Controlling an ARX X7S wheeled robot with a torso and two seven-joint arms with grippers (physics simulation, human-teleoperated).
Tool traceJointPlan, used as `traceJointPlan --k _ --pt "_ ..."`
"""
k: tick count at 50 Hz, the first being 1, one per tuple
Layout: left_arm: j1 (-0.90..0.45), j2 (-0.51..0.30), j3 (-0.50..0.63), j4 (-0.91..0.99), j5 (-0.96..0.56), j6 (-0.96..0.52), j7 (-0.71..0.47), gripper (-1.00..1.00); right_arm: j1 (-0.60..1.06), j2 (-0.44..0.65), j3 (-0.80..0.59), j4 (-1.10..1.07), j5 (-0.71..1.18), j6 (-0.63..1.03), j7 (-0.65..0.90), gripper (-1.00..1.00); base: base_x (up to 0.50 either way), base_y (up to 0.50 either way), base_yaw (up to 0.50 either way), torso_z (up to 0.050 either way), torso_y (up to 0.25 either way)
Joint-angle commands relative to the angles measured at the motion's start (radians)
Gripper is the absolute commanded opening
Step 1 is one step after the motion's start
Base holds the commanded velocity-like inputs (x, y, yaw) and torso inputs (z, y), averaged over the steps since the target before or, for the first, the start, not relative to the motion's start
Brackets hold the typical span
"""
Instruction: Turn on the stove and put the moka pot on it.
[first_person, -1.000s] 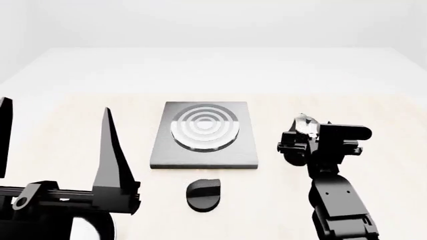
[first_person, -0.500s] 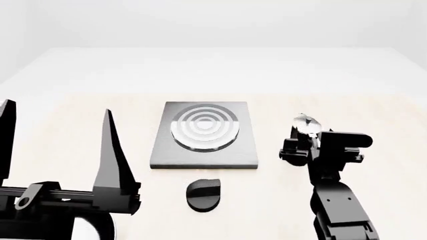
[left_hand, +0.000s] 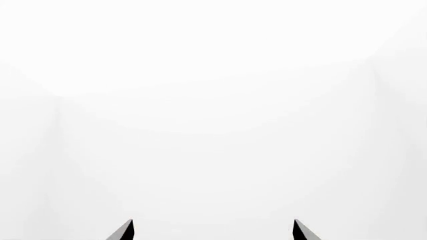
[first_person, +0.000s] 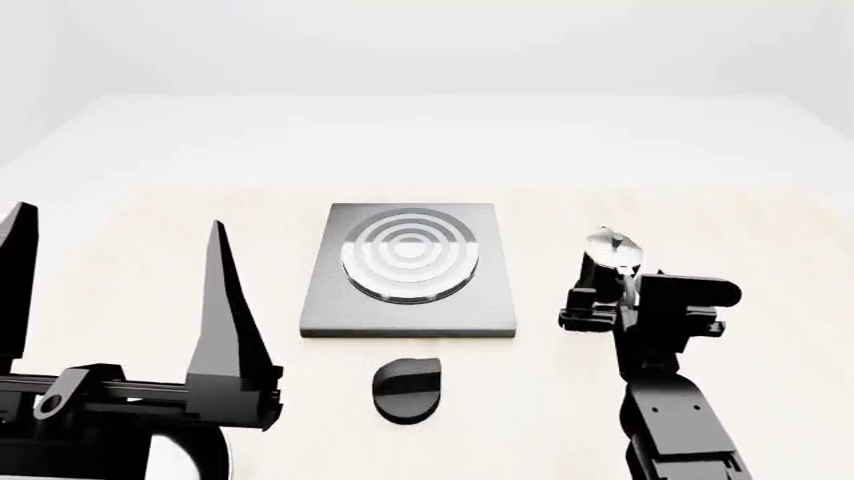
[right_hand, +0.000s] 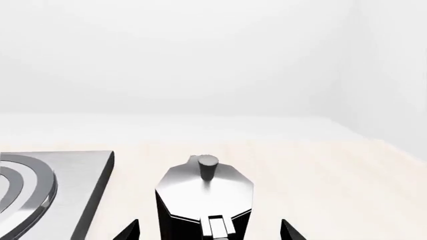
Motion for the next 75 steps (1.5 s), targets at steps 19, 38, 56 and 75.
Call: traceJointPlan --k 19,38,56,75 --pt "0.006 0.008 0.000 -0.018 -0.002 0.025 0.009 1.00 -0.001 -0.017 -0.001 0.122 -0.003 -0.076 -0.014 1.00 0.00 0.00 0.00 0.000 0.000" --pt "0.018 0.011 -0.001 -0.033 0.002 0.049 0.012 1.00 0.006 -0.028 -0.002 0.208 -0.008 -0.125 -0.024 1.00 0.00 0.00 0.00 0.000 0.000" --pt "0.024 0.014 -0.002 -0.035 0.003 0.054 0.012 1.00 0.022 -0.041 -0.001 0.288 -0.008 -0.168 -0.036 1.00 0.00 0.00 0.00 0.000 0.000" --pt "0.033 0.009 -0.005 -0.040 0.000 0.071 0.014 1.00 0.018 -0.042 -0.001 0.305 -0.007 -0.198 -0.039 -1.00 0.00 0.00 0.00 0.000 0.000"
